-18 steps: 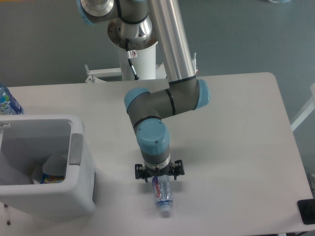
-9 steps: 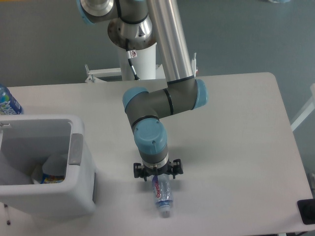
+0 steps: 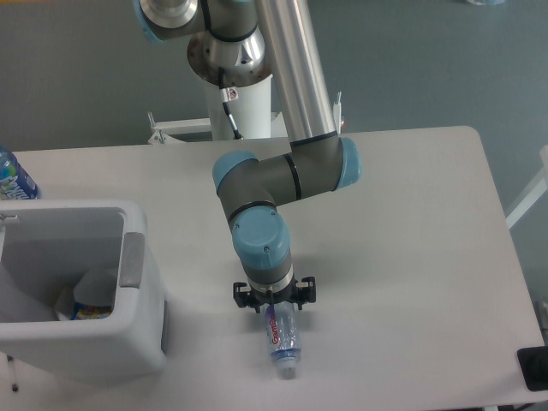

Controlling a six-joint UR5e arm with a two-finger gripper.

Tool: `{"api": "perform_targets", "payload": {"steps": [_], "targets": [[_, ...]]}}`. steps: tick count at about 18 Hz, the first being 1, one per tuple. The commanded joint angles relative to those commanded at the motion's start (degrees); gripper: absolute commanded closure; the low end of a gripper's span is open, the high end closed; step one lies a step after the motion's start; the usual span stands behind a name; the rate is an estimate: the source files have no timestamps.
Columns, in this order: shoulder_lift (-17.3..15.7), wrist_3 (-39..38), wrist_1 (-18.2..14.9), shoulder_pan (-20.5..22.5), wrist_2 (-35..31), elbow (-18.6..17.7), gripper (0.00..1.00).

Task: Place the trash in the trash can
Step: 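Align the gripper over the bottle's label and close on it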

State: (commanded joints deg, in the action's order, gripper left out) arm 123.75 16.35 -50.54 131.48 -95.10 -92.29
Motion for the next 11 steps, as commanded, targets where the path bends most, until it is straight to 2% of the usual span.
{"api": "perform_targets", "payload": {"steps": [11], "targets": [[-0.09,0.0,0.09,0.0,0.09,0.0,0.33]]}}
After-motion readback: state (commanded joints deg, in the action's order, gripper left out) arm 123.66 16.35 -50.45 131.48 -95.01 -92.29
